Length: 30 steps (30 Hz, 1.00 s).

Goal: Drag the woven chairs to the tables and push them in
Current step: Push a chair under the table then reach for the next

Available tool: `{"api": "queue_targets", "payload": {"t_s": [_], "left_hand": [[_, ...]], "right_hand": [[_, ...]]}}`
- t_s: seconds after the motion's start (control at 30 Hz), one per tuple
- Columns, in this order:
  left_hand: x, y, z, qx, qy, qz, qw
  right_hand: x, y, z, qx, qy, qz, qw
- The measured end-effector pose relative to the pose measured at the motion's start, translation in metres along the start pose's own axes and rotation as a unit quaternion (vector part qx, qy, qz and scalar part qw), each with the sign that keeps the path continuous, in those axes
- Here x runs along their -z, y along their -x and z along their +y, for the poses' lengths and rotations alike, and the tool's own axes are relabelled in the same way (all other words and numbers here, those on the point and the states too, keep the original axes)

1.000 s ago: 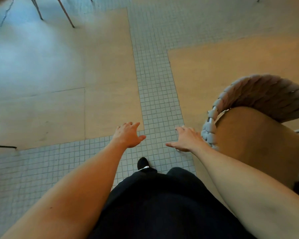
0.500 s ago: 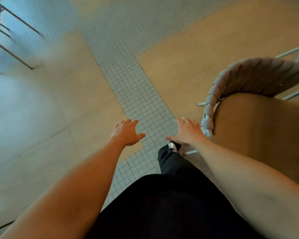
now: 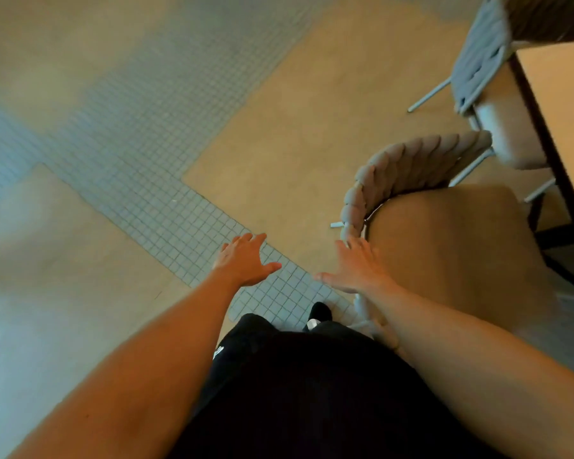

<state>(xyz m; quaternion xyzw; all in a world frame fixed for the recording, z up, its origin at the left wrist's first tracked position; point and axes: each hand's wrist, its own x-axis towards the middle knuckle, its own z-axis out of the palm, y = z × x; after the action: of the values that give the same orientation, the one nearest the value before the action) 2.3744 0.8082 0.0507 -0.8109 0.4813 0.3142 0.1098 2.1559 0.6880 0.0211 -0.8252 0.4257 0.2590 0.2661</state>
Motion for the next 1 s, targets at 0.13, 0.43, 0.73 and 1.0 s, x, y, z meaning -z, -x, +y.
{"api": "queue_targets", "payload": {"t_s": [0.13, 0.43, 0.73, 1.0], "left_hand": [[0.026, -0.045, 0.022, -0.067, -0.057, -0.017, 0.996], [0.075, -0.130, 0.075, -0.254, -0.237, -0.061, 0.936], [0.088, -0.177, 0.121, -0.434, -0.344, -0.059, 0.831], [0.059, -0.195, 0.163, -0.516, -0.454, -0.081, 0.722]], "right_hand": [[0.003, -0.001, 0.016, -0.052, -0.067, 0.011, 0.996], [-0.002, -0.001, 0.023, -0.207, -0.213, 0.043, 0.954], [-0.016, 0.007, -0.007, -0.358, -0.318, 0.070, 0.875], [-0.048, 0.024, -0.004, -0.427, -0.371, 0.035, 0.824]]}}
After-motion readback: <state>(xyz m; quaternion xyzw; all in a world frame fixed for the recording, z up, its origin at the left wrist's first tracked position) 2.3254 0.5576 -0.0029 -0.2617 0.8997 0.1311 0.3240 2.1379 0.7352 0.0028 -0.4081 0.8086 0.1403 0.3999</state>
